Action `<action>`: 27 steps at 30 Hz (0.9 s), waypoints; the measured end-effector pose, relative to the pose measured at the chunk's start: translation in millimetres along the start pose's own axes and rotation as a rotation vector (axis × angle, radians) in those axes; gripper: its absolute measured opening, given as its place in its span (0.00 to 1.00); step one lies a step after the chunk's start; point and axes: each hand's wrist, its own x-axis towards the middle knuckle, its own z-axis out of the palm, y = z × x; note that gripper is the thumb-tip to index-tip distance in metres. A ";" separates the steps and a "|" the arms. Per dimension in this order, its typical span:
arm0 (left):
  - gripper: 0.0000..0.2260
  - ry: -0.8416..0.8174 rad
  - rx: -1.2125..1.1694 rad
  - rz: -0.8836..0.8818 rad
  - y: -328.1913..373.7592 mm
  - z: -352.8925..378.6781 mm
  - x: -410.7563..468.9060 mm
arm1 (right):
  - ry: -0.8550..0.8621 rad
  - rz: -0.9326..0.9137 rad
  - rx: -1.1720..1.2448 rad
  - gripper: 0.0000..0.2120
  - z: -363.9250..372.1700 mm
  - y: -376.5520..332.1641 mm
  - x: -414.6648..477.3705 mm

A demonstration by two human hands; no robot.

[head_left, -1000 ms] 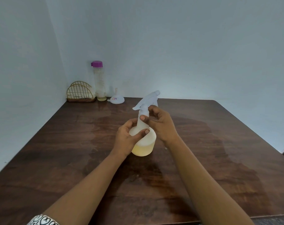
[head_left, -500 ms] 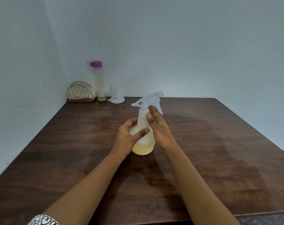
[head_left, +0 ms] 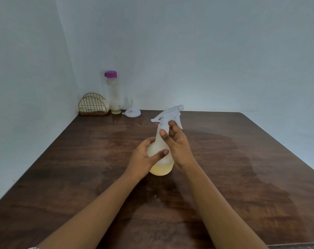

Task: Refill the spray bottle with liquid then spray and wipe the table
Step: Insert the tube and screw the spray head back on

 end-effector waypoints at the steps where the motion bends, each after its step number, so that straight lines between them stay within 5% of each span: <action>1: 0.28 -0.021 0.006 -0.011 -1.8 -1.2 -2.5 | -0.072 -0.004 -0.034 0.17 -7.1 -5.3 1.1; 7: 0.31 -0.159 0.183 -0.003 9.1 -20.7 0.8 | -0.291 0.062 -0.203 0.21 -34.0 -27.7 5.4; 12: 0.37 -0.425 0.007 -0.133 6.2 -23.5 18.4 | -0.119 0.012 -0.249 0.13 -28.1 -23.6 3.5; 16: 0.38 -0.226 0.117 -0.085 0.8 -10.7 13.1 | 0.221 -0.086 -0.426 0.24 -4.2 -17.6 -3.3; 19: 0.35 0.007 0.337 0.003 1.7 5.6 -0.8 | 0.364 -0.183 -0.499 0.24 7.4 -17.2 -9.8; 22: 0.37 -0.058 0.251 -0.057 8.8 0.7 1.1 | 0.252 -0.113 -0.481 0.24 0.9 -22.0 -7.2; 27: 0.33 -0.486 -0.005 -0.195 17.4 -28.2 24.3 | -0.029 -0.004 -0.541 0.19 -17.8 -34.0 2.0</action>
